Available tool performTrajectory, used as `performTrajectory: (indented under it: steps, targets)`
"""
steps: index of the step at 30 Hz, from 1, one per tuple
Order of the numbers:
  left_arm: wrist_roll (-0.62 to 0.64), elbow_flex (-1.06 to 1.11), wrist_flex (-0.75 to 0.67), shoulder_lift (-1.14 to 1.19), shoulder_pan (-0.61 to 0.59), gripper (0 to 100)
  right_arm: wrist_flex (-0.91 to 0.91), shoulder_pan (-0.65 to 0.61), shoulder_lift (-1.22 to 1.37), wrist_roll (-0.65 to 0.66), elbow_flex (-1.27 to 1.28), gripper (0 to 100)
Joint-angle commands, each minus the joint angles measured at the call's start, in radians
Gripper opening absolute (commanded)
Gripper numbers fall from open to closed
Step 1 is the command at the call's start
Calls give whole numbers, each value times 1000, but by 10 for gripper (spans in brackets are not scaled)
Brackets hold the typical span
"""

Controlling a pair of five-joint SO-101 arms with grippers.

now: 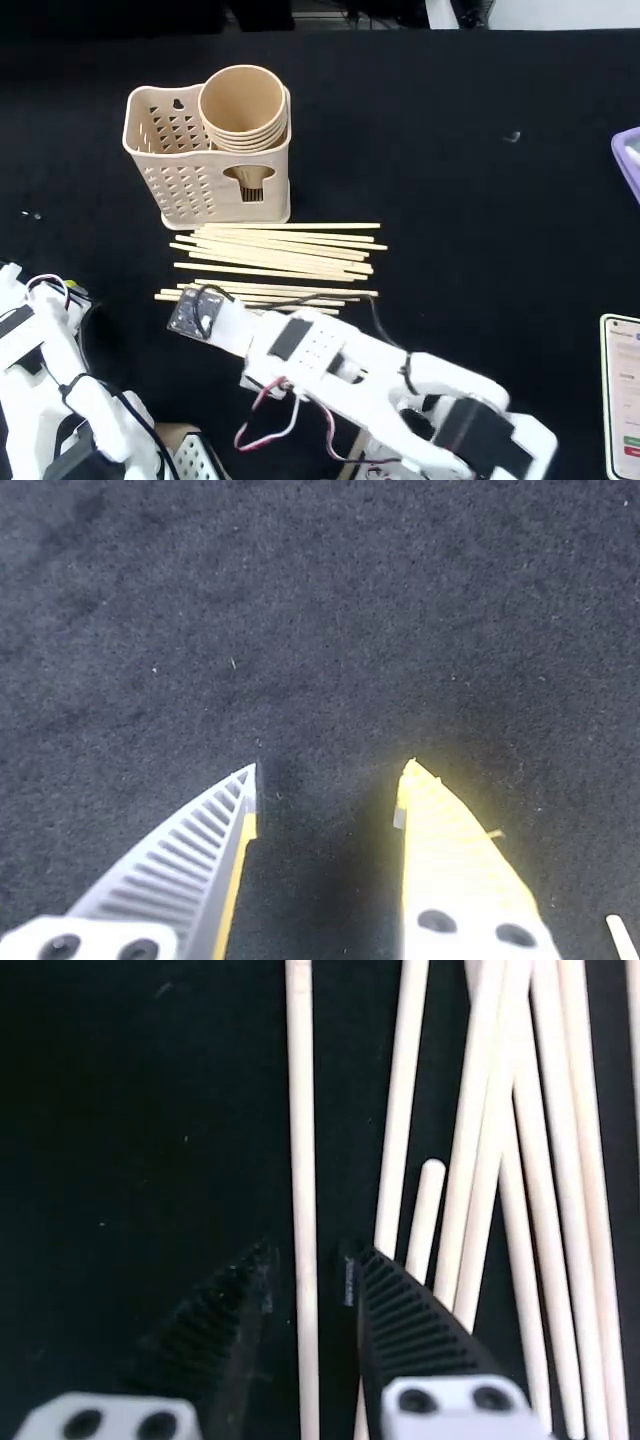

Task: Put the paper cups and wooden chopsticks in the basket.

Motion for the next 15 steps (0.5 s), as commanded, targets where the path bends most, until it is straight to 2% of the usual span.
performTrajectory:
  steps: [1, 8, 11, 15]
  targets:
    - [2, -53, -9, -25, 4, 224, 17, -11, 36, 8, -85, 118]
    - [2, -54, -9, -25, 4, 224, 20, 3, -94, 9, -84, 119]
    - [2, -54, -9, -25, 4, 224, 20, 69, -140, 12, -85, 119]
    - [2, -54, -9, -25, 4, 224, 12, 166, -140, 91, -71, 120]
